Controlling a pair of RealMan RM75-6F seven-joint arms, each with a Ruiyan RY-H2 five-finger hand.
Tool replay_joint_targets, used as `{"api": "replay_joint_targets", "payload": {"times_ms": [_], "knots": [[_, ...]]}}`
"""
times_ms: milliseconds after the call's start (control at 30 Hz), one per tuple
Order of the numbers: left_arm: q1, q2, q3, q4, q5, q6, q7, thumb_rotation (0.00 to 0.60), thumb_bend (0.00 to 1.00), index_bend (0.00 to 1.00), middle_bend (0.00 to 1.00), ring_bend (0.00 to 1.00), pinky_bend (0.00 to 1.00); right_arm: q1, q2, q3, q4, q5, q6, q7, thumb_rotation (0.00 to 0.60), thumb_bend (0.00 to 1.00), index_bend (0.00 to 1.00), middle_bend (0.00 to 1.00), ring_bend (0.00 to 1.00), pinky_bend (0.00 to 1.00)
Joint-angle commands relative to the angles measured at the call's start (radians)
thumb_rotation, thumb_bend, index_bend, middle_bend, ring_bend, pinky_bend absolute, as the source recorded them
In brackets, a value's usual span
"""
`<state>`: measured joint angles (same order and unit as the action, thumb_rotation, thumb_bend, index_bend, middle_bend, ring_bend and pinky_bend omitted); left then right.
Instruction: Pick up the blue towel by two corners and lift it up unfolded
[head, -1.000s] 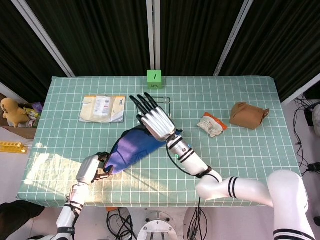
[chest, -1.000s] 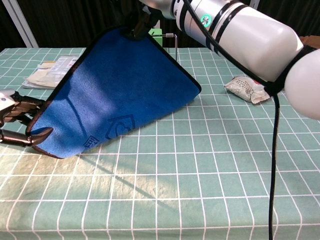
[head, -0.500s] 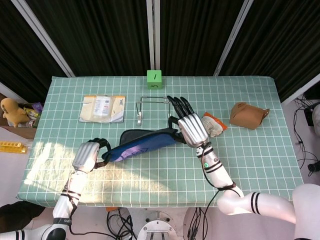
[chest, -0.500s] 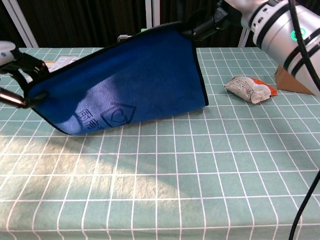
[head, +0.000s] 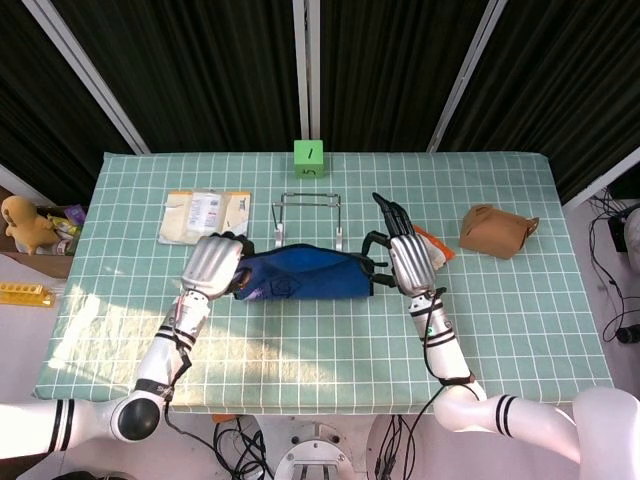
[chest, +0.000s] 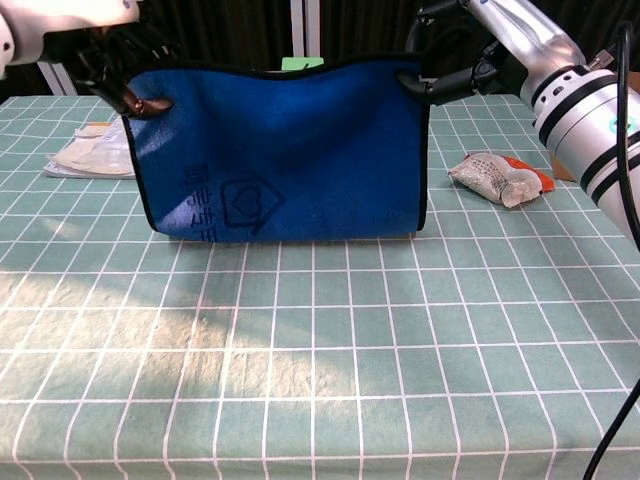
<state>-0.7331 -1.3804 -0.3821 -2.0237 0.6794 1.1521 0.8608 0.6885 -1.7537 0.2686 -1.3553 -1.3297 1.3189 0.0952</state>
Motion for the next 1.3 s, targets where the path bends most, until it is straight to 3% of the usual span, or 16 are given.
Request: {"api": "replay_joint_targets", "payload": {"times_ms": [33, 267, 500, 733, 800, 833, 867, 900, 933, 1000, 1033, 1133, 1300], "knots": [[-0.124, 0.019, -0.076, 0.047, -0.152, -0.008, 0.068, 0.6, 0.61, 0.81, 0.42, 0.35, 0.42, 0.022, -0.01, 0.042, 0.028, 0.019, -0.031, 0.023, 0.6, 0.58, 0.91, 0.04, 0.0, 0.0], [-0.278, 0.026, -0.157, 0.208, -0.374, -0.028, 0.089, 0.6, 0.61, 0.82, 0.42, 0.35, 0.42, 0.132, -0.018, 0.165, 0.118, 0.076, -0.126, -0.012, 0.6, 0.59, 0.92, 0.06, 0.0, 0.0], [-0.401, 0.012, -0.185, 0.424, -0.556, -0.092, 0.098, 0.6, 0.6, 0.85, 0.43, 0.35, 0.42, 0.261, -0.042, 0.288, 0.262, 0.156, -0.188, -0.081, 0.6, 0.59, 0.92, 0.06, 0.0, 0.0], [-0.486, -0.029, -0.189, 0.649, -0.672, -0.158, 0.09, 0.6, 0.6, 0.86, 0.43, 0.35, 0.42, 0.373, -0.063, 0.363, 0.458, 0.256, -0.285, -0.107, 0.6, 0.59, 0.93, 0.07, 0.0, 0.0], [-0.511, -0.047, -0.181, 0.726, -0.708, -0.182, 0.104, 0.6, 0.6, 0.86, 0.44, 0.35, 0.41, 0.408, -0.077, 0.361, 0.534, 0.286, -0.354, -0.117, 0.6, 0.57, 0.86, 0.06, 0.0, 0.0], [-0.521, -0.052, -0.171, 0.757, -0.736, -0.194, 0.128, 0.6, 0.59, 0.81, 0.43, 0.34, 0.4, 0.421, -0.078, 0.351, 0.569, 0.318, -0.43, -0.143, 0.6, 0.5, 0.61, 0.04, 0.0, 0.0], [-0.531, -0.054, -0.162, 0.784, -0.77, -0.212, 0.156, 0.6, 0.57, 0.74, 0.41, 0.33, 0.39, 0.434, -0.076, 0.353, 0.59, 0.352, -0.489, -0.165, 0.6, 0.44, 0.42, 0.02, 0.0, 0.0], [-0.544, -0.057, -0.148, 0.824, -0.82, -0.233, 0.198, 0.6, 0.54, 0.57, 0.35, 0.3, 0.36, 0.449, -0.076, 0.361, 0.612, 0.416, -0.575, -0.196, 0.6, 0.35, 0.21, 0.0, 0.0, 0.0], [-0.551, -0.058, -0.141, 0.841, -0.844, -0.246, 0.221, 0.6, 0.47, 0.3, 0.26, 0.27, 0.32, 0.457, -0.078, 0.37, 0.622, 0.453, -0.609, -0.207, 0.6, 0.25, 0.02, 0.0, 0.0, 0.0], [-0.567, -0.08, -0.131, 0.931, -0.852, -0.28, 0.232, 0.6, 0.37, 0.04, 0.15, 0.24, 0.27, 0.492, -0.099, 0.403, 0.668, 0.547, -0.635, -0.246, 0.6, 0.19, 0.0, 0.0, 0.0, 0.0], [-0.566, -0.096, -0.132, 0.965, -0.817, -0.29, 0.201, 0.6, 0.31, 0.0, 0.11, 0.23, 0.26, 0.501, -0.107, 0.411, 0.682, 0.568, -0.63, -0.252, 0.6, 0.19, 0.0, 0.0, 0.0, 0.0], [-0.555, -0.137, -0.121, 1.035, -0.723, -0.309, 0.119, 0.6, 0.25, 0.0, 0.08, 0.24, 0.25, 0.521, -0.12, 0.421, 0.714, 0.593, -0.599, -0.261, 0.6, 0.19, 0.0, 0.0, 0.0, 0.0], [-0.541, -0.131, -0.107, 1.041, -0.705, -0.311, 0.105, 0.6, 0.23, 0.0, 0.06, 0.22, 0.24, 0.507, -0.094, 0.411, 0.696, 0.568, -0.538, -0.236, 0.6, 0.22, 0.0, 0.0, 0.0, 0.0]]}}
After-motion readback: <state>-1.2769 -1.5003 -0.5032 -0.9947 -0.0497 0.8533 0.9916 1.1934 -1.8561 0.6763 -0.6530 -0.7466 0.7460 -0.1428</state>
